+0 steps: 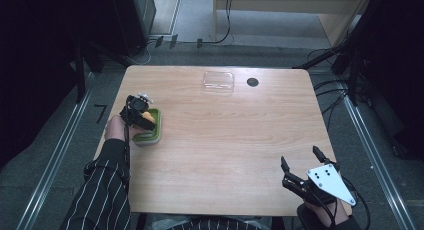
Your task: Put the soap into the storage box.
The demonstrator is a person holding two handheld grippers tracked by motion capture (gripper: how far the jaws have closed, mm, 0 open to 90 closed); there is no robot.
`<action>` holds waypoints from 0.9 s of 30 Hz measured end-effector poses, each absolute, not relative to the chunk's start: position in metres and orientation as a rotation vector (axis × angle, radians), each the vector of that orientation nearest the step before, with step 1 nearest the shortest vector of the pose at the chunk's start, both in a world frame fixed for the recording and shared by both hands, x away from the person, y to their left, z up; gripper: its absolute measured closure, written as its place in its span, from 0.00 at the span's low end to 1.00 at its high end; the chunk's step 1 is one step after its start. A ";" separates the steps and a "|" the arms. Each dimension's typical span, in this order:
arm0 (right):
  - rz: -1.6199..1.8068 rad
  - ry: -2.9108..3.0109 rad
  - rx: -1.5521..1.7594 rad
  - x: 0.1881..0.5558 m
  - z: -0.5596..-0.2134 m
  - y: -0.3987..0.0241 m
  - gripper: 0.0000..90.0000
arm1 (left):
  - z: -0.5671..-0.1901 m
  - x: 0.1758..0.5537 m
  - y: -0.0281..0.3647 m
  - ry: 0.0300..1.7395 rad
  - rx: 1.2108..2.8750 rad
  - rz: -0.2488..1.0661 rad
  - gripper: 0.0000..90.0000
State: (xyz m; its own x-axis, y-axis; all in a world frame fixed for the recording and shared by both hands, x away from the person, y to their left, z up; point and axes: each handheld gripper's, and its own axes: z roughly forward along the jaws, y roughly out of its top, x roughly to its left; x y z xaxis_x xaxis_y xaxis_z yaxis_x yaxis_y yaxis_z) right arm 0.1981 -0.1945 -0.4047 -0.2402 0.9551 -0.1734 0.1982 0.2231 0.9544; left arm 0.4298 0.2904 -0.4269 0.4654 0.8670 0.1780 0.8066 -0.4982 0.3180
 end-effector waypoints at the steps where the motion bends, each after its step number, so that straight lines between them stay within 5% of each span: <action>1: 1.098 1.629 1.101 0.198 -0.405 -0.195 0.15 | -0.428 0.430 0.290 1.459 2.525 0.461 0.30; 27: 1.099 1.625 1.108 0.198 -0.405 -0.195 0.15 | -0.438 0.436 0.290 1.418 2.553 0.459 0.30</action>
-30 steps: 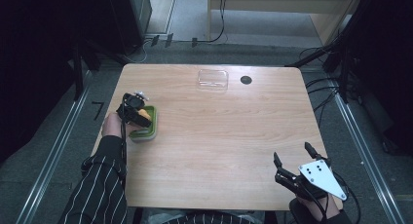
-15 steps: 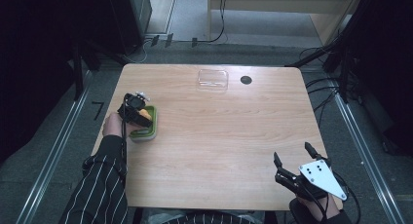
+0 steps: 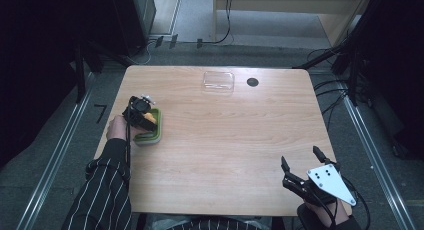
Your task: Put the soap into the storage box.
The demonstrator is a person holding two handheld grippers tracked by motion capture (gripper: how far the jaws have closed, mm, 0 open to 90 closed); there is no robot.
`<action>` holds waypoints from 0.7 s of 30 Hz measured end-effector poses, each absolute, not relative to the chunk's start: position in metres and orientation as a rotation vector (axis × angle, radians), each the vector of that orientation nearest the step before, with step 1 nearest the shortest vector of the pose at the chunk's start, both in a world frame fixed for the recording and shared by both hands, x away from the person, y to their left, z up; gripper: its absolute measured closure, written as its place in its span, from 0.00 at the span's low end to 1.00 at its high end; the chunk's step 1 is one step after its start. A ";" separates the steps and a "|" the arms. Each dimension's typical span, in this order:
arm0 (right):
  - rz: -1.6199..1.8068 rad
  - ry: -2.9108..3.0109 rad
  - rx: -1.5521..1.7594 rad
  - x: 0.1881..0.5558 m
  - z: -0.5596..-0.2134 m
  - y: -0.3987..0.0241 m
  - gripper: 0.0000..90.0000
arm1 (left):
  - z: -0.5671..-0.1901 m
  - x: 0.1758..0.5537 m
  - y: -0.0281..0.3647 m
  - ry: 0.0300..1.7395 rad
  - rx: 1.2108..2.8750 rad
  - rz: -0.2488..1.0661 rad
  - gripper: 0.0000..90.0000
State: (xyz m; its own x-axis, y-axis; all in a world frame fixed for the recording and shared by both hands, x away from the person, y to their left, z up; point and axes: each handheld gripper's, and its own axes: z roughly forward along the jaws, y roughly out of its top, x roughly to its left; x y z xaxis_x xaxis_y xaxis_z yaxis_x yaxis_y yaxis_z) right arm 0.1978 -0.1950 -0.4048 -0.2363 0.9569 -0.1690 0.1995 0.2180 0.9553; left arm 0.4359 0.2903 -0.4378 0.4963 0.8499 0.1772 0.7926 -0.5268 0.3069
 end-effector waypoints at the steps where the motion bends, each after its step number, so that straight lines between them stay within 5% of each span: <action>1: 1.098 1.625 1.106 0.198 -0.405 -0.195 0.15 | -0.438 0.436 0.291 1.418 2.553 0.455 0.30; 21: 1.098 1.624 1.106 0.198 -0.405 -0.195 0.15 | -0.439 0.439 0.294 1.403 2.544 0.463 0.29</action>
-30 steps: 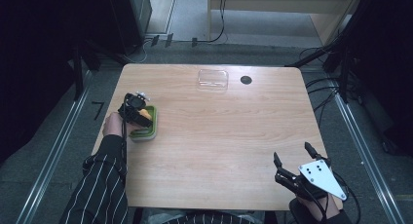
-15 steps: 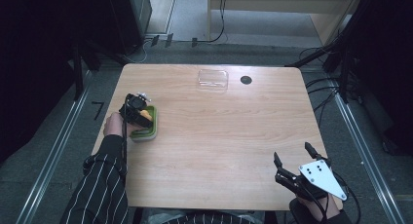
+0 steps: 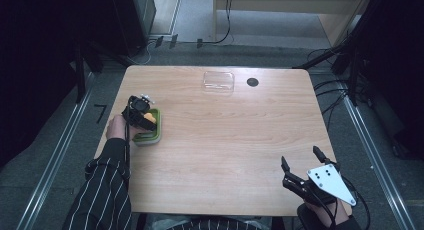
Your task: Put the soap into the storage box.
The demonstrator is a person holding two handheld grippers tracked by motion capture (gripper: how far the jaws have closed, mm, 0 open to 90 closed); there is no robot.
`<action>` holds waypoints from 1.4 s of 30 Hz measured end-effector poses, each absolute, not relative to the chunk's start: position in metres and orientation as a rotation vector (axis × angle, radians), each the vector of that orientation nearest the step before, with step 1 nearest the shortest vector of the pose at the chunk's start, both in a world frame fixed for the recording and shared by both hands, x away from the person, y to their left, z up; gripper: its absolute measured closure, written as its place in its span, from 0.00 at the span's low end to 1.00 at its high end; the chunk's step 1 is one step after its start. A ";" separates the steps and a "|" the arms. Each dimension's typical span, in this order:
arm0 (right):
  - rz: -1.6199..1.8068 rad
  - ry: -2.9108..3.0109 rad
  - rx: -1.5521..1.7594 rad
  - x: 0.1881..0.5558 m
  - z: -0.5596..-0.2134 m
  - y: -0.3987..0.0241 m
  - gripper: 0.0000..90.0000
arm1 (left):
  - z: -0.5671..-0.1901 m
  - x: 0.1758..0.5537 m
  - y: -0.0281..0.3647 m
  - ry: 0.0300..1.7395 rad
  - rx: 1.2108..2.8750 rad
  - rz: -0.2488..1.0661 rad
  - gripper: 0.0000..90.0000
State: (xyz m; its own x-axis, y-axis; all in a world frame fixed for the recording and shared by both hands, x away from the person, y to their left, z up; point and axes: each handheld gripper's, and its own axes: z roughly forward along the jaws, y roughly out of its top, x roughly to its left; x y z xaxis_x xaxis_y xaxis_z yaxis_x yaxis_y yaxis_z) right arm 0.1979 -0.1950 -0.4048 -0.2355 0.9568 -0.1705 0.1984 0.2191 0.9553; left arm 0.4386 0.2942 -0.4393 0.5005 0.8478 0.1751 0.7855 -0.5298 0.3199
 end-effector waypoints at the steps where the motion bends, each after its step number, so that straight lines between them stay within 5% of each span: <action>1: 1.097 1.627 1.105 0.198 -0.405 -0.195 0.15 | -0.439 0.439 0.294 1.404 2.543 0.462 0.29; 26: 1.098 1.621 1.106 0.198 -0.405 -0.195 0.15 | -0.419 0.427 0.294 1.508 2.599 0.395 0.03; 42: 1.100 1.620 1.107 0.198 -0.405 -0.195 0.15 | -0.411 0.398 0.290 1.519 2.661 0.339 0.00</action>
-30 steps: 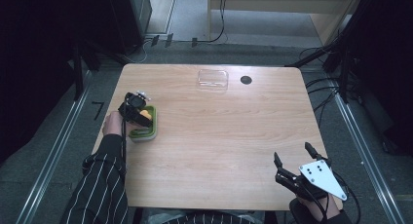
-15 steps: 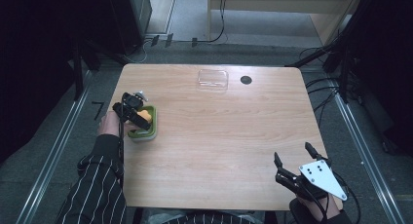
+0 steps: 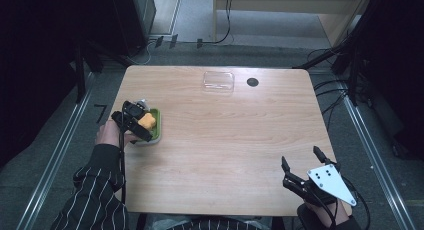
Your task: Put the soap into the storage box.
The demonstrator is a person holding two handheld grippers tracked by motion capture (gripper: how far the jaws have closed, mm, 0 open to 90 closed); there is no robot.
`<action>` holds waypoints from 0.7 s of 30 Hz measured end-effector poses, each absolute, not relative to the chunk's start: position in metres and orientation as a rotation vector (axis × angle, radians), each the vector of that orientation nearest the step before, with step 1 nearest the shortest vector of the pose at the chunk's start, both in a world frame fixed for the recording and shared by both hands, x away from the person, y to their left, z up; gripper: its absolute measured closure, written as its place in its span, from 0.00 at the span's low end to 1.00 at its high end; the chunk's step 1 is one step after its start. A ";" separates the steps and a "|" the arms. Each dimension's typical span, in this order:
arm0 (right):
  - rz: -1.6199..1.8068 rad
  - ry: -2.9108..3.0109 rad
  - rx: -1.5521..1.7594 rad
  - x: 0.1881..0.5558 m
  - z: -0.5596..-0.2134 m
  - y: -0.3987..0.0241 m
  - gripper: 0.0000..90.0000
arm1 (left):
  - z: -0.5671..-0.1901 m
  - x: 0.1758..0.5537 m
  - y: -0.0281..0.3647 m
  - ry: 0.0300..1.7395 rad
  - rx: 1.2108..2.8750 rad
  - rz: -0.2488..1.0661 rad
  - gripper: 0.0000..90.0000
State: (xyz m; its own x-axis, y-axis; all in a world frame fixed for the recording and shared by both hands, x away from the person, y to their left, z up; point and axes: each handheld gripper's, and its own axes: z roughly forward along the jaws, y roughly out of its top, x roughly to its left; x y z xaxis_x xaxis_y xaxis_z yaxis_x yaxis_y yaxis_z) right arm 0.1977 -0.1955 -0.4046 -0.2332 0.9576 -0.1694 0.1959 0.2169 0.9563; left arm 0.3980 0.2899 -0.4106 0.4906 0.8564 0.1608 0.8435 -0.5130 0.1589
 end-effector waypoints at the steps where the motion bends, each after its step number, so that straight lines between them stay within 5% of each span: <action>1: 1.099 1.620 1.107 0.198 -0.405 -0.196 0.15 | -0.411 0.396 0.289 1.518 2.663 0.338 0.00; 21: 1.101 1.619 1.106 0.197 -0.404 -0.196 0.15 | -0.412 0.356 0.280 1.484 2.732 0.271 0.00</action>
